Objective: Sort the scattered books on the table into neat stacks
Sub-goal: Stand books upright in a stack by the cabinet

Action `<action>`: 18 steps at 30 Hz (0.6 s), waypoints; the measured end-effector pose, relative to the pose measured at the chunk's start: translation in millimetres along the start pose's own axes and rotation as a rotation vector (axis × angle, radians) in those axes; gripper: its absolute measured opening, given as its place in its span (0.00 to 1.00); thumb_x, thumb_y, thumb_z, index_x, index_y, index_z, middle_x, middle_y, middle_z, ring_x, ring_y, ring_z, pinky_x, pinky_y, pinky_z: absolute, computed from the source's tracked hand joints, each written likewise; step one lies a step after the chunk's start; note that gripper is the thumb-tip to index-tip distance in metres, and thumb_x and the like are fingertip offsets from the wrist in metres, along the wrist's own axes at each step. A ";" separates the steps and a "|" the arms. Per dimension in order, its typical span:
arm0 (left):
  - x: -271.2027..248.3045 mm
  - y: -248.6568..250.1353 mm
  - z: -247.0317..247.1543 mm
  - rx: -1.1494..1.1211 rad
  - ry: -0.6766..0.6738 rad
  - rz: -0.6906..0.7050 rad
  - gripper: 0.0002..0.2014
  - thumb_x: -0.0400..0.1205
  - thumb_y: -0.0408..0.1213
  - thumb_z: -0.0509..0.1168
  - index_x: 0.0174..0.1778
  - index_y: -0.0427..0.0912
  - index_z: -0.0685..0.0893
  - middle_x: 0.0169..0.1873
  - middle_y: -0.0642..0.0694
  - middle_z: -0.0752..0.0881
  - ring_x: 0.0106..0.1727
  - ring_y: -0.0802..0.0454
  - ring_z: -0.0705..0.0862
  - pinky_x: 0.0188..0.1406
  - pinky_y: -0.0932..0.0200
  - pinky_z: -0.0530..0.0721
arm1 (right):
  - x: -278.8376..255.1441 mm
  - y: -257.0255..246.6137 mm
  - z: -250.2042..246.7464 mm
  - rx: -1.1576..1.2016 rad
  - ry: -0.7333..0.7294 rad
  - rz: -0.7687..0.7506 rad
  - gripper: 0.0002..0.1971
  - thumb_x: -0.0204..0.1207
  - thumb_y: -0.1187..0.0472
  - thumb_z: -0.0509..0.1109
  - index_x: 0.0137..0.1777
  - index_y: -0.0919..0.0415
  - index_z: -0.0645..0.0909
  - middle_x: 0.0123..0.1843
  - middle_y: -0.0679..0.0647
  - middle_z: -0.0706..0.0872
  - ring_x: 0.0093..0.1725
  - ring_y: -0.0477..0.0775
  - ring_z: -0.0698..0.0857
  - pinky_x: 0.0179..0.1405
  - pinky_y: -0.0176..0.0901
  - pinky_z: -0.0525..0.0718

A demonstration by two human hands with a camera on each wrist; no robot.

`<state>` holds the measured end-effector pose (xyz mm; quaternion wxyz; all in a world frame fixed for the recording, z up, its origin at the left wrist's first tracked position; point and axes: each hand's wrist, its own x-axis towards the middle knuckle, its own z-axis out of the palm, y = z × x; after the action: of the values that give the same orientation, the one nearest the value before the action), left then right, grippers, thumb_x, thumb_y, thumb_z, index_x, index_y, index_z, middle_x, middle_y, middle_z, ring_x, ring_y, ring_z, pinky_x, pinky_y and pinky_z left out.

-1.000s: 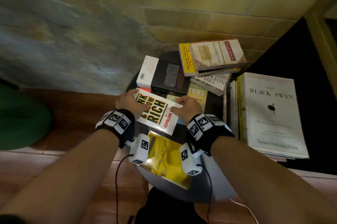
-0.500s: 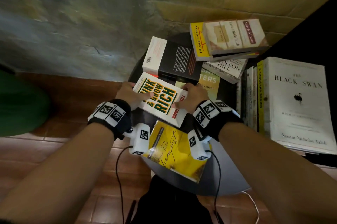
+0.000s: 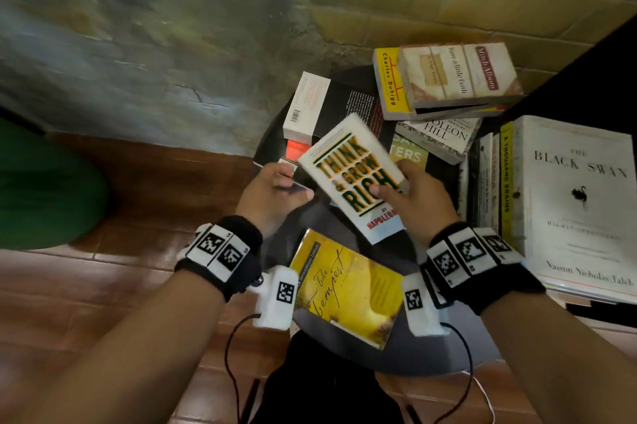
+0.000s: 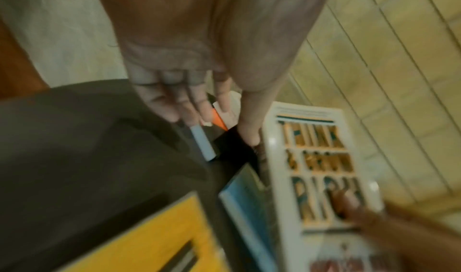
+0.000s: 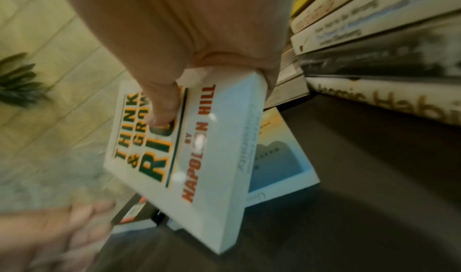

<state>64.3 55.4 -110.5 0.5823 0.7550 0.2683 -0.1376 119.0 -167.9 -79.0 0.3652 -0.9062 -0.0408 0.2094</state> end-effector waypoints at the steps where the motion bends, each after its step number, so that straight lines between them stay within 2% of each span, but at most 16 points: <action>1: -2.0 -6.8 1.6 0.118 -0.007 -0.038 0.22 0.71 0.38 0.79 0.57 0.47 0.77 0.45 0.51 0.82 0.52 0.51 0.84 0.63 0.53 0.80 | -1.9 4.2 -3.3 0.042 0.048 0.022 0.15 0.77 0.51 0.72 0.56 0.60 0.77 0.48 0.55 0.88 0.47 0.59 0.87 0.46 0.54 0.86; 3: -10.1 -15.8 5.3 0.342 -0.117 -0.080 0.29 0.67 0.50 0.80 0.63 0.51 0.77 0.53 0.50 0.81 0.58 0.48 0.82 0.64 0.52 0.79 | -4.8 12.3 -8.8 0.124 0.115 0.057 0.16 0.77 0.52 0.72 0.57 0.61 0.77 0.48 0.54 0.88 0.47 0.59 0.87 0.48 0.56 0.86; 5: -17.6 -20.3 11.5 0.583 -0.240 -0.050 0.39 0.64 0.58 0.79 0.71 0.56 0.75 0.63 0.48 0.77 0.67 0.46 0.77 0.67 0.51 0.76 | -7.9 16.2 -12.6 0.171 0.145 0.066 0.16 0.78 0.53 0.71 0.58 0.62 0.77 0.47 0.52 0.86 0.45 0.56 0.86 0.46 0.51 0.85; 7: -23.1 -19.9 19.2 0.775 -0.310 0.005 0.43 0.62 0.61 0.79 0.74 0.61 0.71 0.67 0.47 0.71 0.73 0.42 0.68 0.70 0.48 0.72 | -10.8 19.7 -13.7 0.215 0.157 0.071 0.13 0.78 0.54 0.71 0.57 0.60 0.77 0.45 0.50 0.85 0.42 0.51 0.84 0.39 0.43 0.82; 10: -27.2 -16.5 26.9 0.951 -0.328 0.080 0.37 0.60 0.62 0.79 0.65 0.64 0.76 0.62 0.50 0.68 0.70 0.44 0.65 0.66 0.47 0.72 | -16.1 23.6 -14.3 0.241 0.158 0.077 0.09 0.79 0.55 0.71 0.53 0.55 0.75 0.40 0.43 0.83 0.37 0.40 0.81 0.31 0.30 0.76; 13: -26.4 -11.8 30.2 1.008 -0.356 0.086 0.31 0.61 0.60 0.79 0.59 0.59 0.79 0.59 0.51 0.70 0.67 0.46 0.67 0.64 0.47 0.74 | -20.5 27.4 -13.4 0.246 0.155 0.081 0.09 0.79 0.55 0.71 0.53 0.55 0.74 0.39 0.38 0.80 0.37 0.34 0.79 0.26 0.23 0.73; 16: -21.6 -7.7 32.6 0.977 -0.385 0.117 0.27 0.63 0.54 0.81 0.52 0.53 0.76 0.53 0.52 0.75 0.60 0.47 0.74 0.57 0.51 0.76 | -24.1 29.9 -13.5 0.244 0.147 0.080 0.09 0.78 0.55 0.71 0.52 0.55 0.74 0.38 0.38 0.80 0.36 0.33 0.79 0.26 0.25 0.71; 18: -20.7 -6.4 33.1 0.882 -0.399 0.098 0.26 0.65 0.47 0.82 0.50 0.50 0.73 0.45 0.52 0.78 0.51 0.48 0.80 0.47 0.54 0.77 | -25.3 32.5 -13.0 0.243 0.146 0.076 0.09 0.78 0.55 0.71 0.52 0.55 0.74 0.38 0.38 0.80 0.36 0.34 0.79 0.27 0.26 0.71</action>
<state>47.3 19.9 -114.3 0.2527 0.9004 0.0317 -0.3527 98.7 -205.7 -83.9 0.4661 -0.8690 0.0459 0.1599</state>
